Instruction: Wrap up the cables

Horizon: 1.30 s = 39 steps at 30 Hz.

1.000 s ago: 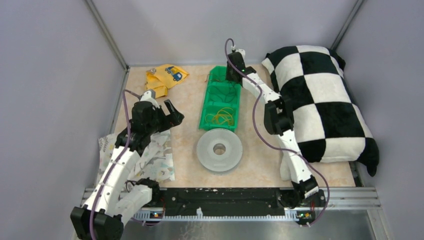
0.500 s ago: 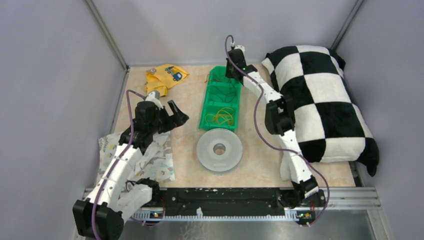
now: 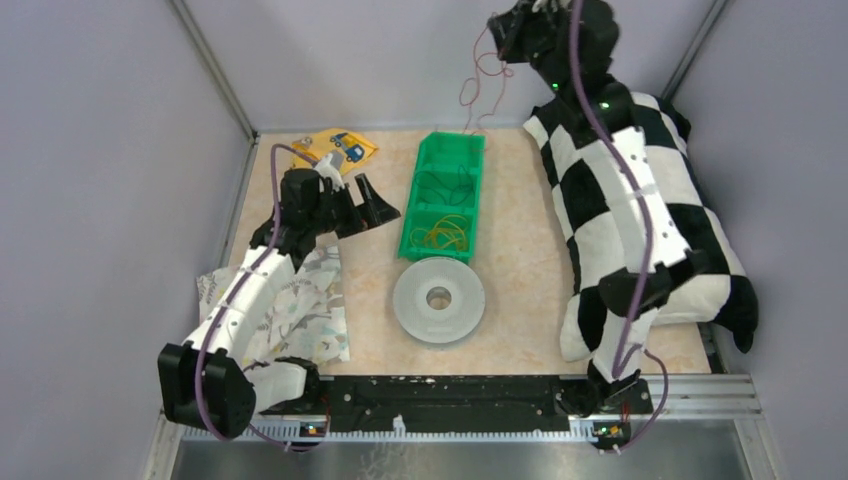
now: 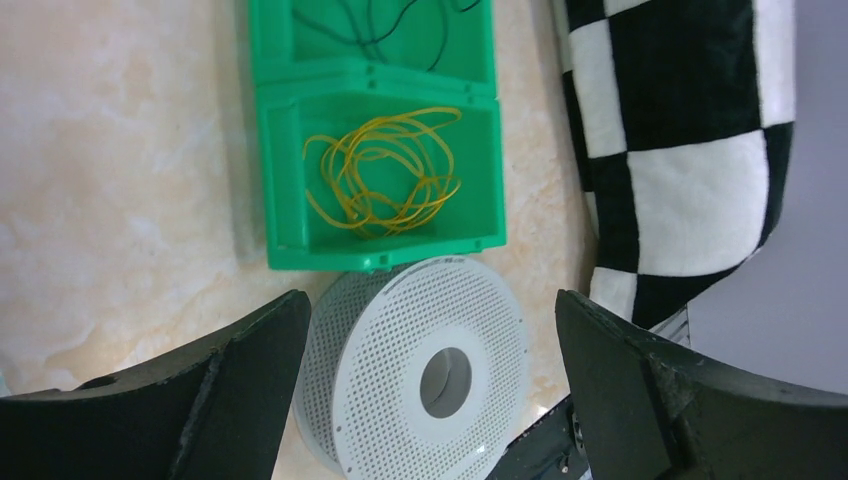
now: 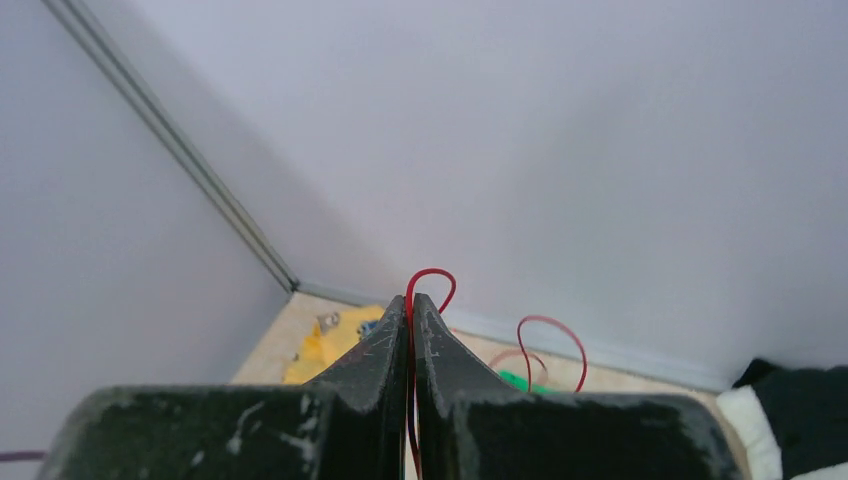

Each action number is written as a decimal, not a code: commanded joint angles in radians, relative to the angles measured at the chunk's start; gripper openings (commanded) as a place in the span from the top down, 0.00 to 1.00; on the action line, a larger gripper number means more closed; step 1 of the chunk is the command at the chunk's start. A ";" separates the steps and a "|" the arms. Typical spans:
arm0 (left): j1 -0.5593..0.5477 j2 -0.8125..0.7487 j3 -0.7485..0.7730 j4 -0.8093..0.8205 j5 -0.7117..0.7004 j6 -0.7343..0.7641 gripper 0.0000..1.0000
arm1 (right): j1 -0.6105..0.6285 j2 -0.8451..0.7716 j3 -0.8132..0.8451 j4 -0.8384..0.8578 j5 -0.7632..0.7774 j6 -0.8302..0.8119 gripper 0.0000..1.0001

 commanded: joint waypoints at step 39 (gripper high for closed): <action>-0.269 0.091 0.070 0.216 0.238 0.111 0.10 | 0.002 -0.616 -0.349 -0.181 -0.410 0.010 1.00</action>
